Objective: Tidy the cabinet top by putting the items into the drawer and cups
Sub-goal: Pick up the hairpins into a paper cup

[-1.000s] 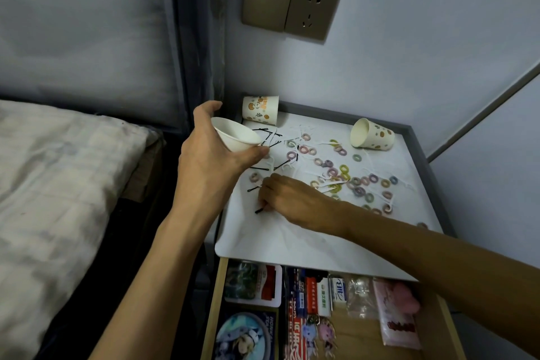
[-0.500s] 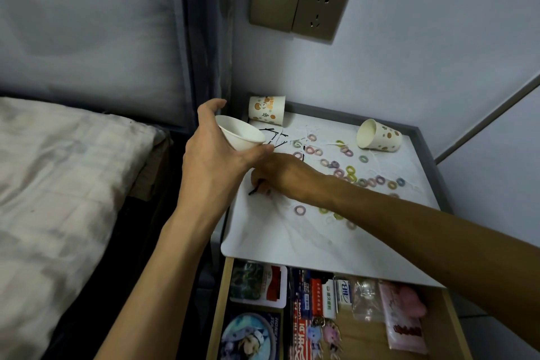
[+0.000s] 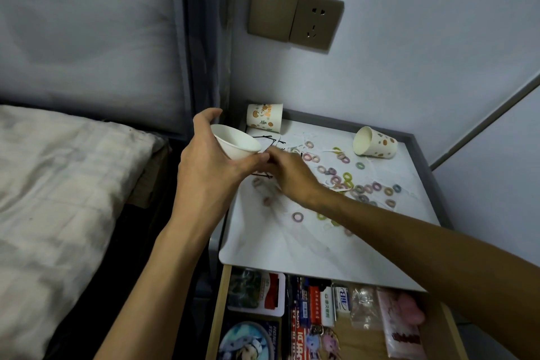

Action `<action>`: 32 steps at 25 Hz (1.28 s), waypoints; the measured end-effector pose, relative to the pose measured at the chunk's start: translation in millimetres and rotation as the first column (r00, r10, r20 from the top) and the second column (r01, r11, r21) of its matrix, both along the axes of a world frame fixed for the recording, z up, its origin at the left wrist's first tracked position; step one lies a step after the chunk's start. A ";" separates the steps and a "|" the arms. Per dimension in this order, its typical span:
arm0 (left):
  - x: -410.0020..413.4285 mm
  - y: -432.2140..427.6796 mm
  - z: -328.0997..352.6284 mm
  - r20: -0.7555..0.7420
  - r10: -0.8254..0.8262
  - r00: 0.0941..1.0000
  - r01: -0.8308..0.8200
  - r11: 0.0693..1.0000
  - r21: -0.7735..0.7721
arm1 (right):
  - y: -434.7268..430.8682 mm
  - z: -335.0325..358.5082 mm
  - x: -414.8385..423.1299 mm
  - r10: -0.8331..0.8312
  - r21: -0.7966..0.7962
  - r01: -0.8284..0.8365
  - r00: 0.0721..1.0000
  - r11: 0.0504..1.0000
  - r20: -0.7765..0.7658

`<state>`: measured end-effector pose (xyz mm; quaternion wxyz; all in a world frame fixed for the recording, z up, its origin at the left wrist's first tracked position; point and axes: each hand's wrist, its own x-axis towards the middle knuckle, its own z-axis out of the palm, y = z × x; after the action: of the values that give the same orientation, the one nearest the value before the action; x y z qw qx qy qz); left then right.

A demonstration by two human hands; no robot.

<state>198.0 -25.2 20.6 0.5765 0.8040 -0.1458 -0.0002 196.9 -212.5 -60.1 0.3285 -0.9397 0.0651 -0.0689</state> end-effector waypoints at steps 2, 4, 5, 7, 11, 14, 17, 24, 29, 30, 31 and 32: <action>1.0 0.4 0.3 0.000 0.000 1.000 0.000 1.000 0.004 | -3.2 14.9 4.3 -0.115 0.260 0.100 0.992 0.960 0.043; 1.6 0.0 0.4 -0.006 0.003 1.000 -0.003 1.000 0.003 | -10.1 35.8 7.3 -0.164 0.414 0.124 0.984 0.902 0.064; 2.0 -0.7 0.5 -0.009 0.005 1.000 -0.005 1.000 0.001 | -13.6 46.4 8.2 -0.163 0.446 0.119 0.985 0.887 0.061; 1.8 -2.5 0.0 -0.015 0.005 1.000 -0.005 1.000 0.002 | -18.3 72.8 7.4 -0.101 0.392 0.070 0.993 0.917 0.060; -0.5 -7.2 -2.9 -0.019 -0.018 1.000 0.019 1.000 0.016 | -14.0 130.0 6.5 0.226 0.108 -0.232 0.972 0.967 0.069; -2.9 -11.3 -3.1 -0.035 -0.051 0.998 0.051 0.999 0.014 | 6.6 156.9 4.3 0.461 -0.072 -0.465 0.885 0.882 -0.068; -4.0 -14.1 -2.1 -0.034 -0.075 0.997 0.075 0.997 0.008 | 15.7 162.8 4.5 0.530 -0.086 -0.541 0.839 0.837 -0.120; -0.5 -15.0 -4.8 -0.019 -0.043 0.999 0.043 0.999 0.007 | -58.9 74.5 21.9 -0.082 -0.246 0.024 0.970 0.969 -0.228; 0.6 -12.8 -5.8 -0.014 -0.033 0.999 0.033 0.999 0.013 | -85.7 18.3 20.0 -0.072 -0.399 -0.025 0.972 0.916 -0.225; 1.4 -13.0 -6.2 -0.017 -0.032 0.999 0.032 0.999 0.013 | -88.3 15.6 20.6 -0.055 -0.404 -0.041 0.973 0.914 -0.224; 2.2 -13.3 -6.6 -0.019 -0.030 0.999 0.030 0.999 0.012 | -90.7 13.9 21.2 -0.050 -0.397 -0.047 0.971 0.917 -0.232; 3.2 -13.7 -6.9 -0.019 -0.027 0.999 0.027 1.000 0.010 | -93.2 11.7 22.0 -0.053 -0.391 -0.047 0.969 0.919 -0.241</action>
<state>201.2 -39.0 13.7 0.5735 0.8049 -0.1514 -0.0163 218.9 -305.7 -48.4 0.1221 -0.9876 0.0916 0.0362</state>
